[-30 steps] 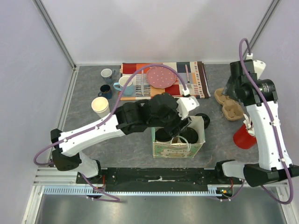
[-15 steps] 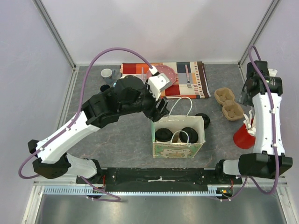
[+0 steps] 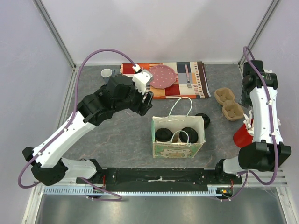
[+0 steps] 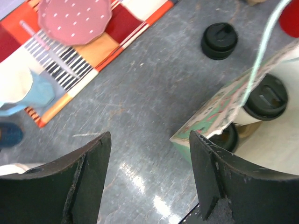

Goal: Pack the takeout coffee

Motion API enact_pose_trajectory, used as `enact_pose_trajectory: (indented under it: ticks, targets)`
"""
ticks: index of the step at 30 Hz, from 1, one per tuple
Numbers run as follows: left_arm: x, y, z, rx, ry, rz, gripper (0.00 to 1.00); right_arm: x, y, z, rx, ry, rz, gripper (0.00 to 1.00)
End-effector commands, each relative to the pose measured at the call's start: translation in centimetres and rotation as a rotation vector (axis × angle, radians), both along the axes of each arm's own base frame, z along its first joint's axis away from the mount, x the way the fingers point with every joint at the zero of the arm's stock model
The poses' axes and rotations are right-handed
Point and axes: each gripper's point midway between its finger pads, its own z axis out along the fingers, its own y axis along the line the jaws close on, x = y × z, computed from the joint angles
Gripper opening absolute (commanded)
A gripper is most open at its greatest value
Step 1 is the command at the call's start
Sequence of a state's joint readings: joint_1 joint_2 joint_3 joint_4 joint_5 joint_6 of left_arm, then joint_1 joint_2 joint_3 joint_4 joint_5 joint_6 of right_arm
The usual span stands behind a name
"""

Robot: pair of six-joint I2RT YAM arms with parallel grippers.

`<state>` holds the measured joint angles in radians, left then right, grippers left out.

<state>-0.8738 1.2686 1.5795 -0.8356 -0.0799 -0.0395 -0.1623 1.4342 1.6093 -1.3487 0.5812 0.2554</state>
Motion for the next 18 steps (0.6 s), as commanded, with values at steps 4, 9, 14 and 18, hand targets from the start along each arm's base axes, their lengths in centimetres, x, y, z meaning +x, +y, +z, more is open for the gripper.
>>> enact_pose_trajectory:
  ticks: [4,9,14,18]
  targets:
    - [2.2,4.7,-1.6,0.002,0.033,0.194,0.75,-0.6,-0.6,-0.1,-0.026,0.018,-0.025,0.66]
    - [3.1,6.1,-2.6,0.029,0.042,0.246,0.75,-0.3,-0.7,-0.2,-0.023,0.022,-0.027,0.66]
    - [3.2,6.2,-3.2,0.042,0.050,0.249,0.75,-0.5,-1.2,-0.1,-0.040,0.021,-0.049,0.65]
    - [3.2,6.2,-3.5,0.048,0.060,0.248,0.75,-0.7,-1.3,-0.3,-0.047,0.033,-0.053,0.64]
